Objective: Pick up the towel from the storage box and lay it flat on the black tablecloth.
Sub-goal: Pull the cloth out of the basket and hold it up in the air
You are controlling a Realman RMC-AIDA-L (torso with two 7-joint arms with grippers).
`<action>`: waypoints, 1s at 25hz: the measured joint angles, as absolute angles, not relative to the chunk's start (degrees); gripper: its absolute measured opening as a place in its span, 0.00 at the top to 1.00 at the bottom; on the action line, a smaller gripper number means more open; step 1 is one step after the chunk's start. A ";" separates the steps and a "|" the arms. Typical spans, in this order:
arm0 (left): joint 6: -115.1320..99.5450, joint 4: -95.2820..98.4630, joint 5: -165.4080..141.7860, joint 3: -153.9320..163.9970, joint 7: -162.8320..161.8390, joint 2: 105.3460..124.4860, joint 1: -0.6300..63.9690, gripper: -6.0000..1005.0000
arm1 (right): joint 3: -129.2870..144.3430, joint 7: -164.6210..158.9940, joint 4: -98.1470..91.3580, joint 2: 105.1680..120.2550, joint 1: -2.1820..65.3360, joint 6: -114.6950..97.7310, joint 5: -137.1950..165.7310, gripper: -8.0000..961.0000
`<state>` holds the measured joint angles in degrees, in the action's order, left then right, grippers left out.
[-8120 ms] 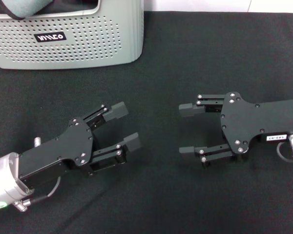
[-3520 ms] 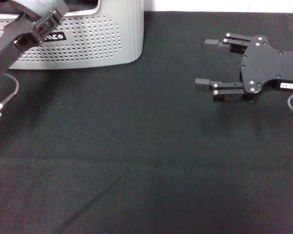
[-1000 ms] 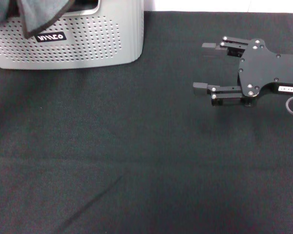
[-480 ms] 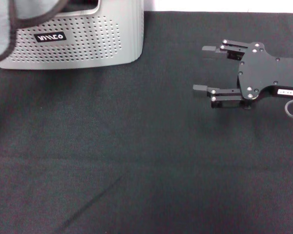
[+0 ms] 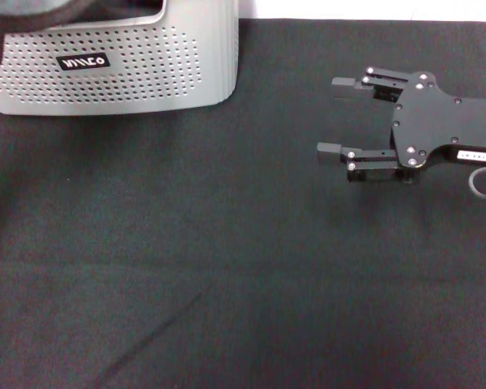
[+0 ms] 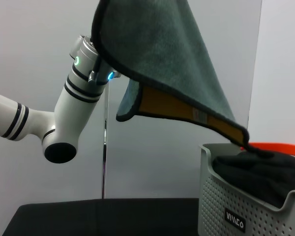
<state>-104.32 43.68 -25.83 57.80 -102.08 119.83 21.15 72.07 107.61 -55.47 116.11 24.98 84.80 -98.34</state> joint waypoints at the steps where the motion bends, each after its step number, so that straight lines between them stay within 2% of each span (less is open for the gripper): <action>1: -104.30 43.95 -25.47 58.02 -102.12 119.83 21.15 0.99 | 72.10 107.62 -55.24 116.10 24.98 84.81 -98.35 0.17; 16: -103.84 49.16 -18.56 61.73 -104.84 119.80 21.88 0.99 | 74.94 109.76 -54.06 116.16 26.05 84.89 -100.24 0.17; 25: -102.16 47.94 -19.86 62.14 -101.99 119.87 19.08 0.99 | 79.79 116.29 -56.21 116.19 27.13 84.02 -107.53 0.17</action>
